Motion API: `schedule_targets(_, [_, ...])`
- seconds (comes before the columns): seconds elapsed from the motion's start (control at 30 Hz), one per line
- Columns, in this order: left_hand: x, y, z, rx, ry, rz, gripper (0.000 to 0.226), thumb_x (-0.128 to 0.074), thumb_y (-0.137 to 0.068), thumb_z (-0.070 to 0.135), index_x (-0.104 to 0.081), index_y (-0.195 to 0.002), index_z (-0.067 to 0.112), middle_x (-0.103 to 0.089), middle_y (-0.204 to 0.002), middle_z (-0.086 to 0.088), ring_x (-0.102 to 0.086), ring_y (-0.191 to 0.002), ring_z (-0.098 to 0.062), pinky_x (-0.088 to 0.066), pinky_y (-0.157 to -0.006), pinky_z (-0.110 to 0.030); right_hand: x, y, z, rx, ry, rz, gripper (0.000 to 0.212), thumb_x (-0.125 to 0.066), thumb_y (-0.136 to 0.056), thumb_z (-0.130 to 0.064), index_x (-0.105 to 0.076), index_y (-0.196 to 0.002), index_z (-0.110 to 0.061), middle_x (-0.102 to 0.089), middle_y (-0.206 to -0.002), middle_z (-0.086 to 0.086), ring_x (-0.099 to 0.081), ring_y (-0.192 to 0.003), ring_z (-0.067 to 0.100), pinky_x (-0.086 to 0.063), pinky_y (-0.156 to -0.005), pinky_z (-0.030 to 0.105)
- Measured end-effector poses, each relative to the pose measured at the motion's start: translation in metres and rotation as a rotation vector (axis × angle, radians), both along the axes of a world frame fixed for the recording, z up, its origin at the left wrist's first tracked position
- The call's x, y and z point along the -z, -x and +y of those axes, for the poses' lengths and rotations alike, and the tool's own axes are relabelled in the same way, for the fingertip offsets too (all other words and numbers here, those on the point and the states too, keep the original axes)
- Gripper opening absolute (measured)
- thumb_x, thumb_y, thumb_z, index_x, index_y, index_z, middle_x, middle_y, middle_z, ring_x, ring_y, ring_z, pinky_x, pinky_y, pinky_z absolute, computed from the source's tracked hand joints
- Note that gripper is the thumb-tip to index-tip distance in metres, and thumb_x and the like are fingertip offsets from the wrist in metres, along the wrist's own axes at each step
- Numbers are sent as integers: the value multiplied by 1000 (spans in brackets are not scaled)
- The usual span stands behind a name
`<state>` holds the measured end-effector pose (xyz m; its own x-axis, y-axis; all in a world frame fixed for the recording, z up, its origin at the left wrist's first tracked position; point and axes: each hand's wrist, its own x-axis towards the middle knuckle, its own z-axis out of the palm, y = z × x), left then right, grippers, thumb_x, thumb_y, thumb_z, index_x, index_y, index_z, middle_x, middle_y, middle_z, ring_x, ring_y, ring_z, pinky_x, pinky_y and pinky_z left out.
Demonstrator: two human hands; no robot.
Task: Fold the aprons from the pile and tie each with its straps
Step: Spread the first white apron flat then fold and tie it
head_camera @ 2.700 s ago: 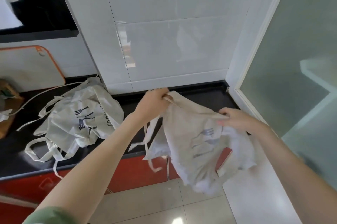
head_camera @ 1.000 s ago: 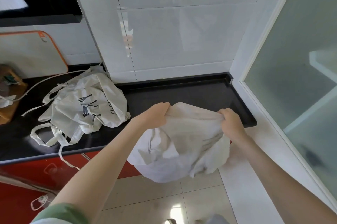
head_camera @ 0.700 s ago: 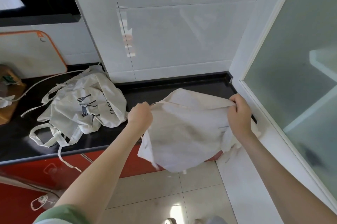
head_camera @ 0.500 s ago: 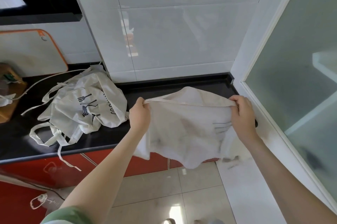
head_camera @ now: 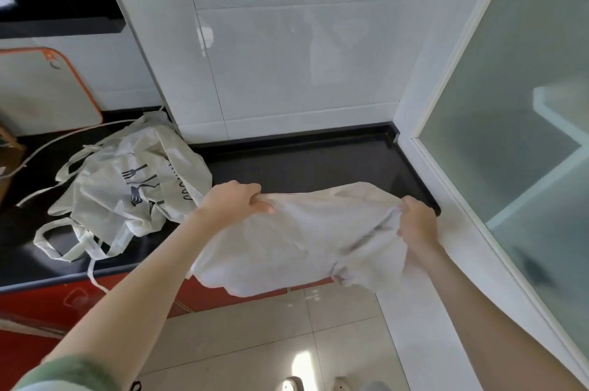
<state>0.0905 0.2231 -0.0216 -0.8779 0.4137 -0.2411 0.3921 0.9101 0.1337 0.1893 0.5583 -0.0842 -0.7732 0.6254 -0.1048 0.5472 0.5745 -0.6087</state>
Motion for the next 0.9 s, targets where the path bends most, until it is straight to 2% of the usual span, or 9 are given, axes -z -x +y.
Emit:
schedule_targets(0.07, [5, -3, 2, 12, 40, 53, 43, -46, -90, 64, -44, -90, 21, -50, -72, 5, -56, -78, -23, -38, -61, -32, -5, 5, -4, 33, 162, 63, 29, -25, -89, 8, -46, -76, -7, -51, -84, 6, -60, -59, 30, -40, -43, 23])
schedule_targets(0.2, [22, 4, 0, -82, 112, 144, 26, -39, -101, 35, -48, -110, 13, -55, -99, -5, -58, -96, -28, -41, -68, -34, -22, 13, -20, -185, 80, 125, 19, -39, -97, -6, -56, -88, -6, -56, -78, 4, -52, -69, 21, -40, -63, 30])
schedule_targets(0.4, [24, -7, 31, -327, -398, -85, 4, -41, -99, 15, -38, -96, 13, -55, -80, -5, -52, -66, -16, -42, -58, -28, -57, 26, -65, -493, 53, 223, 25, -46, -100, -19, -56, -81, -7, -57, -72, 1, -54, -70, 17, -41, -65, 26])
schedule_targets(0.43, [24, -9, 34, -315, -456, -136, 15, -49, -94, 14, -38, -105, 15, -59, -92, -6, -57, -75, -17, -50, -75, -35, -61, 29, -68, -507, 41, 231, 27, -46, -100, -21, -56, -81, -5, -57, -73, 4, -55, -71, 20, -43, -66, 30])
schedule_targets(0.5, [21, -16, 43, -134, -445, -183, 60, -66, -83, 19, -30, -131, 17, -43, -139, -9, -49, -121, -23, -22, -115, -51, -68, 33, -72, -531, 9, 228, 29, -48, -99, -24, -55, -80, -3, -58, -73, 8, -57, -72, 24, -46, -67, 36])
schedule_targets(0.57, [17, -24, 61, 38, -495, -185, 86, -74, -77, 29, -21, -144, 20, -21, -156, -2, -27, -139, -18, -2, -119, -50, -74, 36, -76, -552, -6, 243, 28, -49, -99, -23, -54, -78, -5, -56, -70, 6, -55, -69, 21, -45, -66, 36])
schedule_targets(0.63, [12, -32, 80, 64, -657, -143, 58, -68, -85, 32, -37, -132, 21, -51, -129, 1, -50, -113, -14, -32, -106, -37, -79, 39, -80, -564, 36, 269, 24, -52, -97, -20, -52, -75, -11, -52, -67, -1, -50, -64, 11, -41, -63, 26])
schedule_targets(0.7, [7, -36, 91, -35, -795, -62, 8, -52, -97, 22, -51, -103, 17, -56, -78, 4, -50, -66, -10, -39, -64, -25, -81, 39, -83, -590, 91, 286, 18, -59, -93, -20, -51, -78, -14, -50, -69, -6, -47, -64, 6, -38, -62, 16])
schedule_targets(0.9, [-9, -35, 99, -191, -861, 41, 13, -36, -97, 14, -48, -94, 14, -53, -68, 0, -45, -59, -17, -33, -53, -29, -56, 37, -63, -348, -58, 153, 28, -61, -84, 1, -45, -97, -19, -49, -95, -7, -54, -86, 15, -43, -67, 20])
